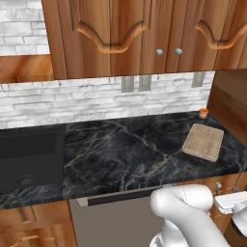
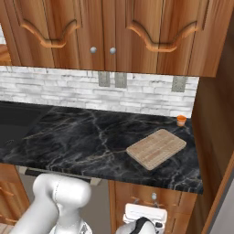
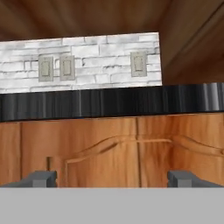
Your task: Open the drawer on the right and place the cutting tools on the cutting board.
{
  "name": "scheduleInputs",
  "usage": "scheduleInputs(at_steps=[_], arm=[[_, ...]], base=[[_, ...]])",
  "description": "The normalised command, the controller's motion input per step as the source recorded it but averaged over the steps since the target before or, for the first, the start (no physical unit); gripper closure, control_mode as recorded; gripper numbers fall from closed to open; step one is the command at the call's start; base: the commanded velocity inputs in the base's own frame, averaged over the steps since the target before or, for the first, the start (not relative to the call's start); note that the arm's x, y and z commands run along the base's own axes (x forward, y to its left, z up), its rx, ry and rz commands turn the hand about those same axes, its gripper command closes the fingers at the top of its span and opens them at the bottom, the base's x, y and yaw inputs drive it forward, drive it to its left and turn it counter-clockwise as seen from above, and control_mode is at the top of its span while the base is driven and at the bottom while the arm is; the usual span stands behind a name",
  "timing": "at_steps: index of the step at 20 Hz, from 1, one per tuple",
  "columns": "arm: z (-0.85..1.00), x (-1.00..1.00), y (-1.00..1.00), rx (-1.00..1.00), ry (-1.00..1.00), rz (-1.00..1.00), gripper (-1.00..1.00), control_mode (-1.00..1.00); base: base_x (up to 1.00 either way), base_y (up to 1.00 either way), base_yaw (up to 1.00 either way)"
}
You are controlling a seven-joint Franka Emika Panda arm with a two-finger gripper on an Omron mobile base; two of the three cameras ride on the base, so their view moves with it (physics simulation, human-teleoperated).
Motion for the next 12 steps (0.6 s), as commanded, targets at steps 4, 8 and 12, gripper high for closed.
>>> scheduleInputs(at_steps=[4, 8, 12], arm=[[-0.52, 0.4, -0.33, -0.04, -0.12, 0.0, -1.0, -1.0], [-0.57, 0.4, -0.21, -0.04, -0.12, 0.0, -1.0, -1.0], [-0.59, 0.37, -0.33, -0.03, -0.11, 0.0, -1.0, -1.0]], base=[[0.0, 0.0, 0.0], [0.0, 0.0, 0.0], [0.0, 0.0, 0.0]])
